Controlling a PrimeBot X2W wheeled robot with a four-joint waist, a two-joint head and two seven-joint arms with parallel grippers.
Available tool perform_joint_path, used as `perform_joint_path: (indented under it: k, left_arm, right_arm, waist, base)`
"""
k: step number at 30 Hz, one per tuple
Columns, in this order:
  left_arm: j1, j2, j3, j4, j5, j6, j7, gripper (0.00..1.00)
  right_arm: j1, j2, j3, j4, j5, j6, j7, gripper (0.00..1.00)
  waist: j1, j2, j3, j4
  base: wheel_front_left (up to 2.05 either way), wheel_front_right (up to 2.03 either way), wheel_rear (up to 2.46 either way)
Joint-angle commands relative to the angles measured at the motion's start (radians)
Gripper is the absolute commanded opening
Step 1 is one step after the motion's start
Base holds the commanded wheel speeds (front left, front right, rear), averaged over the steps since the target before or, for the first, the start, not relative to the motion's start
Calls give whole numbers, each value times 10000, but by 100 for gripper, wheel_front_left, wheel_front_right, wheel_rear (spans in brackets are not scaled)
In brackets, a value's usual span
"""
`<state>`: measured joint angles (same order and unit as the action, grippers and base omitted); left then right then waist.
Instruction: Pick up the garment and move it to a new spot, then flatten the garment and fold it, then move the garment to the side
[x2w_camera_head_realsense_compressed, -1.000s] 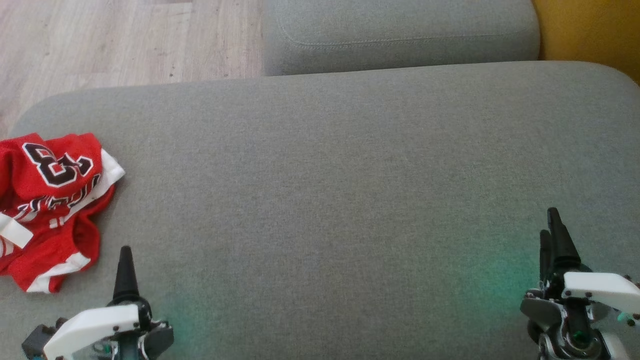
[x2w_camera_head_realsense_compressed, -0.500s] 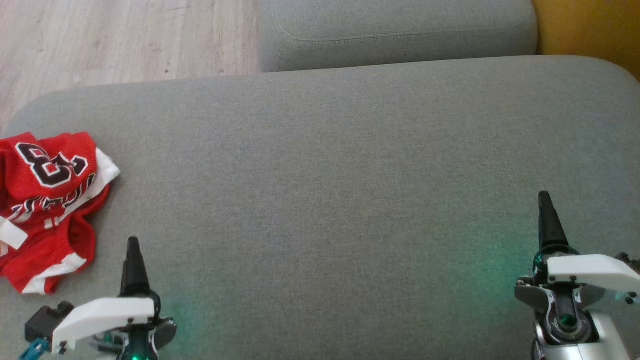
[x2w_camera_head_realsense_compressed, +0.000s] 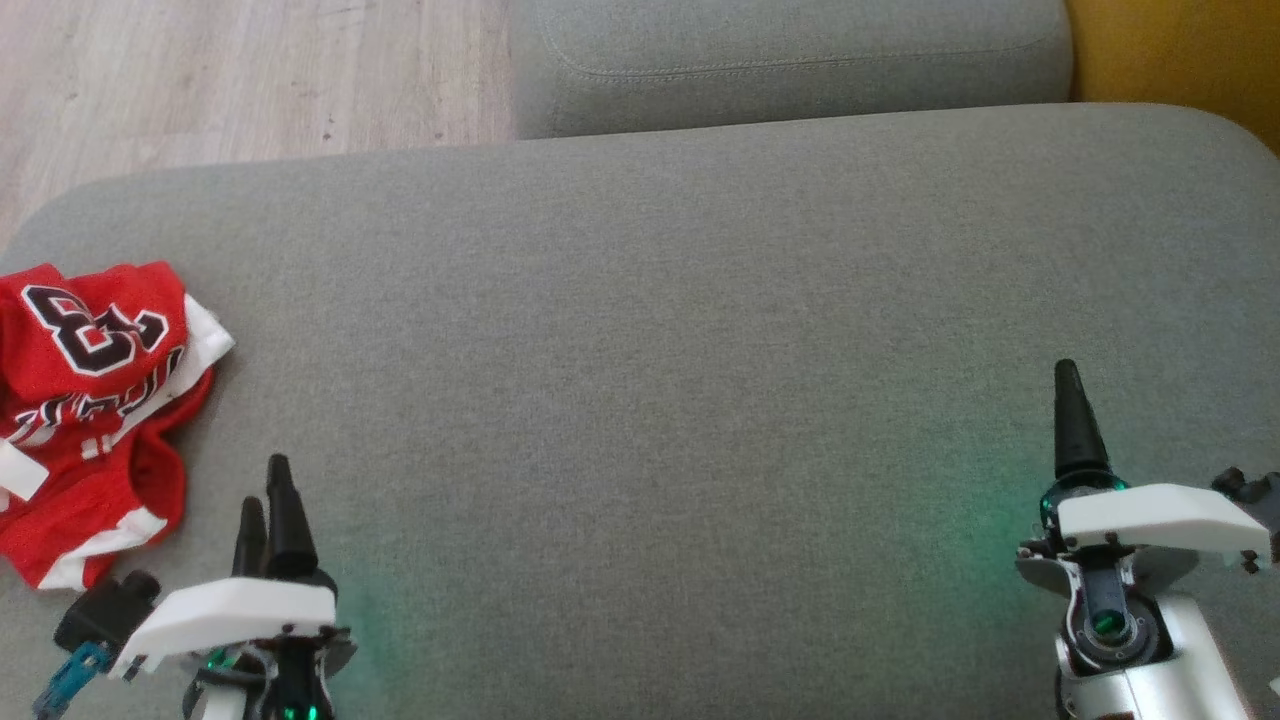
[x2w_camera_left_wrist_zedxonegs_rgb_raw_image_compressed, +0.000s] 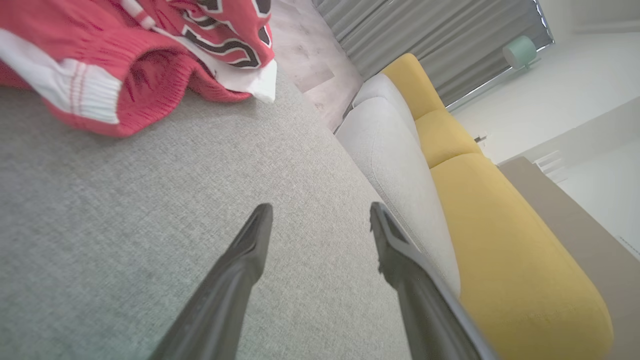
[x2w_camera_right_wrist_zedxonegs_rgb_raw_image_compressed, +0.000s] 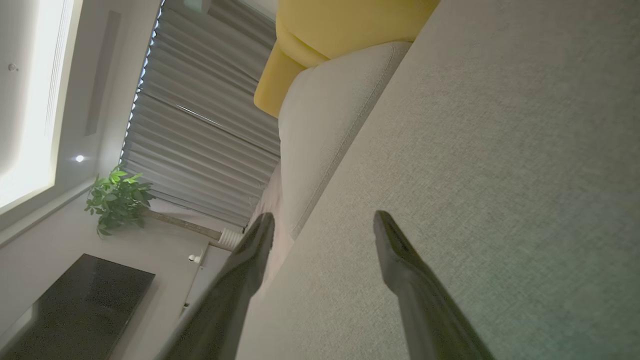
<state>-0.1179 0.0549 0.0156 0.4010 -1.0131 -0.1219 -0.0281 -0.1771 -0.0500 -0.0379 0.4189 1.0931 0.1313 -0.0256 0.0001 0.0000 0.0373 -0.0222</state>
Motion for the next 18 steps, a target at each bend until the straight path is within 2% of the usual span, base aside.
perform_joint_path:
  k: [1, 18]
  left_arm:
    - [-559, 221, 23, -263, 364, 67, -114, 100]
    - [-583, 335, -397, -2, 2652, 421, -613, 100]
  right_arm:
    - [-615, -180, 128, -273, -325, -2, -128, 100]
    - [-729, -117, 397, -44, -2741, -3, -630, 100]
  waist:
    - [-1, 0, 1, -2]
    - [-1, 0, -54, -64]
  base:
    - [0, 0, 0]
    - [0, 0, 0]
